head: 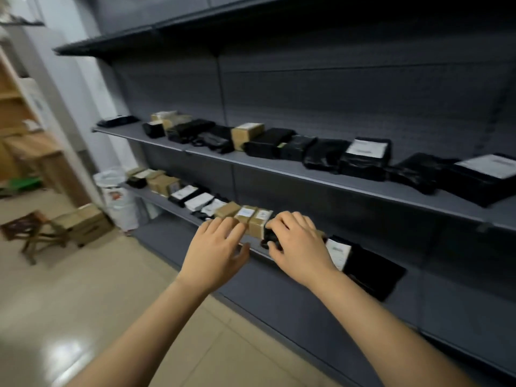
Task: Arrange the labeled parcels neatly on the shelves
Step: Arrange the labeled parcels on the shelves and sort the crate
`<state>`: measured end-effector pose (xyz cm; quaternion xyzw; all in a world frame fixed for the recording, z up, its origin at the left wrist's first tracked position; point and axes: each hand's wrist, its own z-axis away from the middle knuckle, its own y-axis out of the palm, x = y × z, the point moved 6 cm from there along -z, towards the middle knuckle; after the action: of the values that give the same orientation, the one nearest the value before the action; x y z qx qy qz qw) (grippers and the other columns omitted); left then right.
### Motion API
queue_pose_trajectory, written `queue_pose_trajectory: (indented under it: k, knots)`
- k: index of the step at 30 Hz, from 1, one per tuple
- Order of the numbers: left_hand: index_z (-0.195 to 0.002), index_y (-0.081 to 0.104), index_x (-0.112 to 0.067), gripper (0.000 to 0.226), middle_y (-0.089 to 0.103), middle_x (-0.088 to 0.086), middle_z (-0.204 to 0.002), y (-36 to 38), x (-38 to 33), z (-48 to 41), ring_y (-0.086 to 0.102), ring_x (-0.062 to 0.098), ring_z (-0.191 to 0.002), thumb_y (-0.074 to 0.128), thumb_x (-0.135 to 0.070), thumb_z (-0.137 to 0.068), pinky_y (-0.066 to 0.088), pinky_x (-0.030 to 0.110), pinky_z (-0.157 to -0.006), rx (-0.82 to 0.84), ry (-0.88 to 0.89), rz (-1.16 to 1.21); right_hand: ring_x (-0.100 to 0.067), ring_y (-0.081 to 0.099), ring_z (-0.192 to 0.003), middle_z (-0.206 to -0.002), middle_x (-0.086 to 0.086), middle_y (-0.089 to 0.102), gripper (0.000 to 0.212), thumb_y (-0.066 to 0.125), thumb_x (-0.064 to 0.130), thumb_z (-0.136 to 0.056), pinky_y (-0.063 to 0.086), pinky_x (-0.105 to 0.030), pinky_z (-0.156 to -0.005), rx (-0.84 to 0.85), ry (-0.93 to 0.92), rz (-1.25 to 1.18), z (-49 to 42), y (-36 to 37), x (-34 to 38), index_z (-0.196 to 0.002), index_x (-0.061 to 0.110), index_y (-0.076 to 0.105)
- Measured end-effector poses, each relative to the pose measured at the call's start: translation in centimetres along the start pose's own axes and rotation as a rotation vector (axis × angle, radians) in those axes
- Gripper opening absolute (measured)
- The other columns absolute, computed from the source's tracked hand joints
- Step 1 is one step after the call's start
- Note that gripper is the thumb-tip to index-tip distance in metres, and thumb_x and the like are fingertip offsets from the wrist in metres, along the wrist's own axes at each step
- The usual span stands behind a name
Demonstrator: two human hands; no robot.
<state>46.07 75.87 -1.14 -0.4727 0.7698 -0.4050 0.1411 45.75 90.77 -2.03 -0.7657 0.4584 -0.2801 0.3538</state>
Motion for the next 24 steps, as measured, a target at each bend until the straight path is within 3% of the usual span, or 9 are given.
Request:
queue_pose_trajectory:
  k: [13,24]
  knots:
    - [-0.105,0.063,-0.012,0.03,0.062,0.005,-0.098,-0.1,22.0,0.7,0.059,0.026,-0.089,0.071,-0.027,-0.08,0.043,0.034,-0.075,-0.021,-0.269,-0.239,-0.027,0.057,-0.093,-0.1,-0.004,0.061,0.024,0.07,0.019,-0.079,0.049,-0.041,-0.084,-0.039,-0.288,-0.188,-19.9,12.1,10.9,-0.101,0.014,0.063]
    - [-0.115,0.06,-0.01,0.04,0.062,0.008,-0.103,4.2,39.2,-5.7,0.058,0.028,-0.091,0.057,-0.034,-0.083,0.047,0.037,-0.076,-0.039,-0.457,-0.434,-0.027,0.055,-0.096,-0.101,-0.004,0.059,0.028,0.07,0.017,-0.077,0.043,-0.041,-0.09,-0.078,-0.414,-0.353,-39.3,22.4,15.0,-0.103,0.016,0.063]
